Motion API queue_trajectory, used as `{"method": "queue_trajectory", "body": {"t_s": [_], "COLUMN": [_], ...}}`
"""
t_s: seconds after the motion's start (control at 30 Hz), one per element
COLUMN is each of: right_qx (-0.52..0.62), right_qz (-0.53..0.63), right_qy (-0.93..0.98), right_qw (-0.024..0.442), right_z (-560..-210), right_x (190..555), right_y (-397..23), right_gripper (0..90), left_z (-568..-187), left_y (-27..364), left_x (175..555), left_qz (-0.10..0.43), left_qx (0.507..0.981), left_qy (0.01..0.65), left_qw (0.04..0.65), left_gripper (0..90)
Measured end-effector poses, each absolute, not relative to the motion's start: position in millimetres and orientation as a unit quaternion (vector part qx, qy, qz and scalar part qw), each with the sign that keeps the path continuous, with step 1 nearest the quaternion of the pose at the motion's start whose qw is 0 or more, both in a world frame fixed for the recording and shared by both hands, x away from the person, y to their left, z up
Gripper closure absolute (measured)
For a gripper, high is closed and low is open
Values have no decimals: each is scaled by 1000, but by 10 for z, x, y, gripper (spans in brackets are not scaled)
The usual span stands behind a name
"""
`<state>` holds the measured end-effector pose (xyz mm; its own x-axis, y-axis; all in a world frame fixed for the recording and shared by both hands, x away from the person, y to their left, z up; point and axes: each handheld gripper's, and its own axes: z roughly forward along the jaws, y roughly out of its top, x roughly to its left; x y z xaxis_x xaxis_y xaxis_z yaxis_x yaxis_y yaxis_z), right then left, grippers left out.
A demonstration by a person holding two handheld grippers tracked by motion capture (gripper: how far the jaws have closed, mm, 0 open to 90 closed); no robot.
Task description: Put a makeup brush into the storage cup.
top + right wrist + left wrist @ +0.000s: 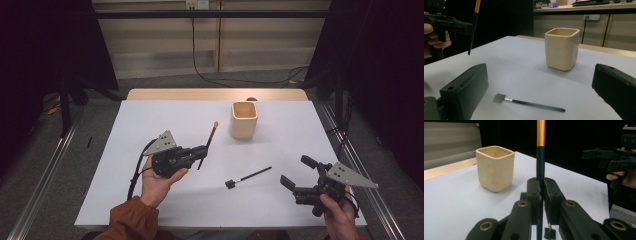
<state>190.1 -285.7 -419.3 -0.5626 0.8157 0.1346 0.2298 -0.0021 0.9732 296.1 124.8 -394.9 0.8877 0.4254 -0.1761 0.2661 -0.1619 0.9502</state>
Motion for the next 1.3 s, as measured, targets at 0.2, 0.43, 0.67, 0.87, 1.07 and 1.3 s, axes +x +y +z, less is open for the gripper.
{"method": "queue_trajectory", "body": {"t_s": [0.2, 0.43, 0.67, 0.87, 1.07, 1.3], "right_qx": [381, 361, 326, 312, 307, 291], "right_qz": [598, 606, 620, 625, 626, 634], "right_qy": [655, 666, 679, 687, 693, 698], "right_qw": [262, 244, 219, 201, 184, 161], "right_z": [-4024, -4001, -3913, -3898, -3886, -3852], "right_x": [1966, 2074, 2207, 2324, 2427, 2525], "right_y": [-2855, -2709, -2423, -2188, -2041, -1883], "right_gripper": [0, 0, 0, 0, 0, 3], "left_z": [-3935, -3932, -3949, -3961, -3966, -3969], "left_y": [1270, 1271, 1238, 1213, 1176, 1148], "left_x": [2972, 2972, 2987, 2985, 2974, 2968], "left_qz": [67, 66, 64, 62, 60, 56], "left_qx": [752, 752, 754, 754, 756, 757], "left_qy": [231, 231, 230, 229, 226, 223], "left_qw": [614, 614, 612, 613, 611, 611], "left_gripper": [838, 838, 838, 838, 838, 838]}}
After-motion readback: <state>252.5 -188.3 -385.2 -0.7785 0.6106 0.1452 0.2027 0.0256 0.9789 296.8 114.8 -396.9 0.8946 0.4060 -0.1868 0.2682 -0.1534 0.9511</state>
